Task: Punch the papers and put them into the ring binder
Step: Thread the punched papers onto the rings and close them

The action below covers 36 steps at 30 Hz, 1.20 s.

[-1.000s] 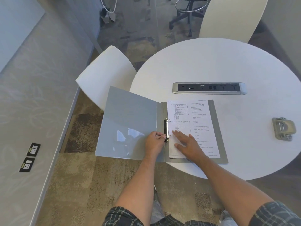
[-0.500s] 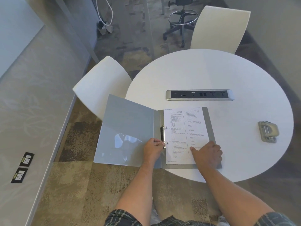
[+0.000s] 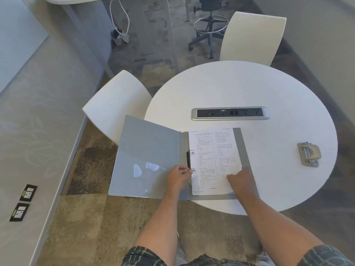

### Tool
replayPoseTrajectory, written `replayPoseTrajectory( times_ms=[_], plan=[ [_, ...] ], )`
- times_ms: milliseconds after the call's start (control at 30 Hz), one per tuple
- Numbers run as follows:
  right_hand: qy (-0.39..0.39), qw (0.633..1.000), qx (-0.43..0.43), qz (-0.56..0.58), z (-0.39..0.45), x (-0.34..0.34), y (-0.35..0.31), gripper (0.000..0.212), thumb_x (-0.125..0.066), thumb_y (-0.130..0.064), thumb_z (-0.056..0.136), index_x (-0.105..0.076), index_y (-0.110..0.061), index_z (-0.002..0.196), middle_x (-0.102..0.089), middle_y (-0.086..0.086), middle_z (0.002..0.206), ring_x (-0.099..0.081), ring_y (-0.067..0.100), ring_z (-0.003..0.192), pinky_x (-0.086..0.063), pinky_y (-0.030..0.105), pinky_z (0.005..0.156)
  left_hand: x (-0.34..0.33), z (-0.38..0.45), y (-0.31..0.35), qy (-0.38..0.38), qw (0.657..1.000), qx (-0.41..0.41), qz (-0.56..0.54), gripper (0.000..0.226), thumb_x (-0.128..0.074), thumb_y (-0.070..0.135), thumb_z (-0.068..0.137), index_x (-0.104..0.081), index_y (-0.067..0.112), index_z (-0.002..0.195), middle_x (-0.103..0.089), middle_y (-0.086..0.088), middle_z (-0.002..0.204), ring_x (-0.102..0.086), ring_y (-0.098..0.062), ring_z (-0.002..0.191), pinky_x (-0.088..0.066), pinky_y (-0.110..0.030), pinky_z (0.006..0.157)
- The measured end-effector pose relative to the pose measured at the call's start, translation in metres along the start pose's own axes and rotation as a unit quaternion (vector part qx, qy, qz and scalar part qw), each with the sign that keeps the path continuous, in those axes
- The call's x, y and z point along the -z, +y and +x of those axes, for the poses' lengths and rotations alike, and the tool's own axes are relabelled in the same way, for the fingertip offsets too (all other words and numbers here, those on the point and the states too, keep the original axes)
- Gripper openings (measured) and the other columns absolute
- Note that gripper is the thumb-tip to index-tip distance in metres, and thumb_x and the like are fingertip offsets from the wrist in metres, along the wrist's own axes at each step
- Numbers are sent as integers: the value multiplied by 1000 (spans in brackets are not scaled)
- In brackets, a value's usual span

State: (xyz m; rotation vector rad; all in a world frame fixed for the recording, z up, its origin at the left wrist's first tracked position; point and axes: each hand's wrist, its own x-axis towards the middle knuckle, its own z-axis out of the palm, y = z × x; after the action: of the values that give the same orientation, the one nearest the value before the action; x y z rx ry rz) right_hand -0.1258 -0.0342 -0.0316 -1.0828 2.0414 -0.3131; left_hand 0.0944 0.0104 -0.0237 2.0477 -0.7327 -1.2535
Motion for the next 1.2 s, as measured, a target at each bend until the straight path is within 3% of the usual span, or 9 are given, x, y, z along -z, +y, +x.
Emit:
replayPoseTrajectory(
  times_ms=[100,200,300,467,633,833,933,1033,1200],
  plan=[
    [22,995,11,-95,-4,7,0,48,-70,-29,77,-52,-14,119,-63,8,113,-63,32,101,-54,41,80,-5,-1,0,-12,1000,0,-12,28,-76,32,88,-62,16,106,-74,6,105,-69,-11,99,-48,-21,72],
    [68,975,1,-211,-7,9,-1,72,-73,-46,80,-44,-6,132,-51,15,127,-53,34,117,-46,45,96,-11,-3,0,-17,1000,0,-19,29,-77,33,87,-63,17,106,-74,6,106,-70,-10,98,-50,-23,75],
    [65,972,-2,-226,-6,8,-1,85,-77,-55,78,-40,-5,135,-50,17,130,-53,35,118,-48,44,96,-14,-5,0,-20,1000,0,-19,30,-77,34,86,-63,17,108,-74,7,107,-69,-9,98,-49,-22,74],
    [41,992,-34,-118,5,11,-1,78,-84,-32,74,-40,-4,132,-52,19,127,-60,39,111,-53,46,87,-15,-6,-1,-21,1000,9,-18,31,-77,35,86,-63,19,108,-73,8,108,-68,-10,100,-48,-23,73],
    [-3,995,-66,-74,23,20,9,85,-92,-42,61,-46,-9,125,-63,11,122,-63,37,112,-52,47,95,-17,-4,-1,-16,1000,16,-20,31,-78,33,86,-63,18,109,-73,7,107,-67,-8,98,-46,-20,69],
    [-18,995,-20,-92,28,32,21,44,-80,-52,67,-62,-19,91,-69,-1,92,-67,28,90,-54,43,85,-17,-5,2,-13,1000,20,-5,30,-76,33,88,-64,15,109,-72,6,105,-66,-5,91,-44,-19,65],
    [-61,996,41,51,27,37,18,35,-80,-33,75,-54,-10,72,-68,4,75,-65,26,74,-47,35,66,-16,-2,5,-11,1000,24,-5,21,-74,30,87,-66,16,100,-74,0,100,-67,-12,89,-46,-23,66],
    [-160,962,89,200,15,49,0,31,-84,-20,79,-66,4,88,-76,14,87,-72,25,75,-54,35,67,-15,-1,10,-20,999,23,-18,17,-74,30,85,-66,17,92,-75,-2,97,-70,-22,96,-52,-29,76],
    [-261,926,161,219,-8,50,-32,26,-83,-20,82,-74,-10,104,-80,1,96,-76,21,83,-58,32,69,-16,-6,27,-27,1000,4,3,28,-75,42,86,-64,17,88,-70,1,86,-61,-11,69,-46,-27,68]
  ],
)
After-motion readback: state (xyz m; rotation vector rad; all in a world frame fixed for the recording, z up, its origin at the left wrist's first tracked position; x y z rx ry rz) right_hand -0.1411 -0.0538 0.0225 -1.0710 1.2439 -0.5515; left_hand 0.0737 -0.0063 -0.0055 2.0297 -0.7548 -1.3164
